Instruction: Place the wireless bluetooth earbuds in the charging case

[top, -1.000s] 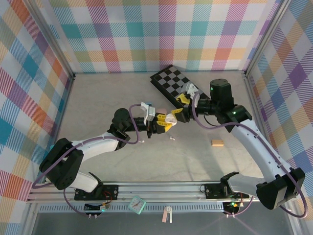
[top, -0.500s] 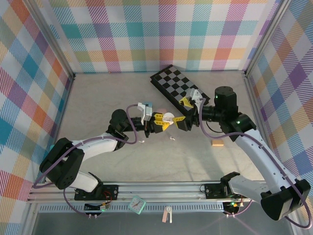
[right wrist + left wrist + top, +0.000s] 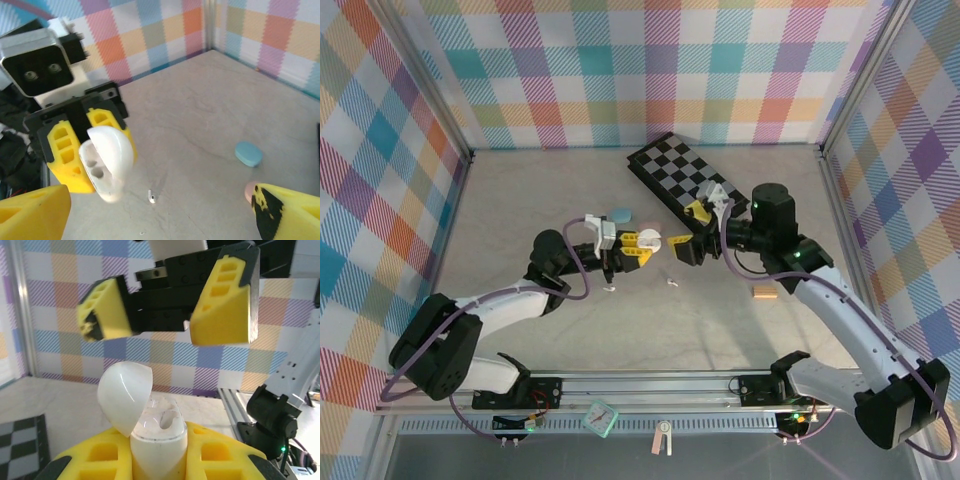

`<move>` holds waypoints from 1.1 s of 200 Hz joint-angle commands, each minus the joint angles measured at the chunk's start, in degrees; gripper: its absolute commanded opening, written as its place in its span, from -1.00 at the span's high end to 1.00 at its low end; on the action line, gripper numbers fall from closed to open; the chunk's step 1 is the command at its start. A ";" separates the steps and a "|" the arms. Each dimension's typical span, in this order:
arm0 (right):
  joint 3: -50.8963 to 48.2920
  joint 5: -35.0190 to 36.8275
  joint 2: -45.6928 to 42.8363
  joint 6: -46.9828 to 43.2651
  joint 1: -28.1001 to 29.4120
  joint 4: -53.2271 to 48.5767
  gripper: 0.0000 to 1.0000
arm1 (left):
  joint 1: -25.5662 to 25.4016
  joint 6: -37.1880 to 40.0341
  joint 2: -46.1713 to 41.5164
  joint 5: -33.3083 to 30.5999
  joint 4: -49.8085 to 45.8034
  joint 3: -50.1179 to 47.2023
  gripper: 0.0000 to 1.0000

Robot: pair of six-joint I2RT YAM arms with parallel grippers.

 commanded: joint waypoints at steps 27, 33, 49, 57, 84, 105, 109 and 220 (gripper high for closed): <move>-1.75 -4.30 0.18 3.94 0.14 2.77 -0.85 | 1.52 0.17 -4.38 0.11 0.37 -2.93 1.00; -1.67 -4.55 0.61 1.76 1.38 2.62 -0.86 | 1.52 -0.01 -4.27 0.44 0.47 -2.81 1.00; -0.85 -5.14 2.22 -3.42 4.30 2.51 -0.87 | 1.53 -0.24 -4.08 1.46 0.82 -2.49 1.00; 0.06 -5.87 3.49 -3.79 5.07 2.68 -0.87 | 1.52 -0.28 -4.00 2.10 0.85 -2.27 1.00; 3.41 -4.98 7.92 -2.85 6.16 3.05 -0.80 | 1.43 -0.97 -4.11 3.93 0.74 -1.46 1.00; 5.57 -3.23 10.54 -1.77 6.58 2.77 -0.76 | 1.27 -1.61 -4.27 4.79 0.76 -1.01 1.00; 5.91 -2.75 11.00 -1.07 6.61 2.83 -0.74 | 1.17 -1.72 -4.30 4.88 0.76 -0.93 1.00; 1.83 -3.97 3.47 1.13 6.43 4.00 -0.81 | 1.32 -3.02 -2.42 3.12 4.58 -1.49 1.00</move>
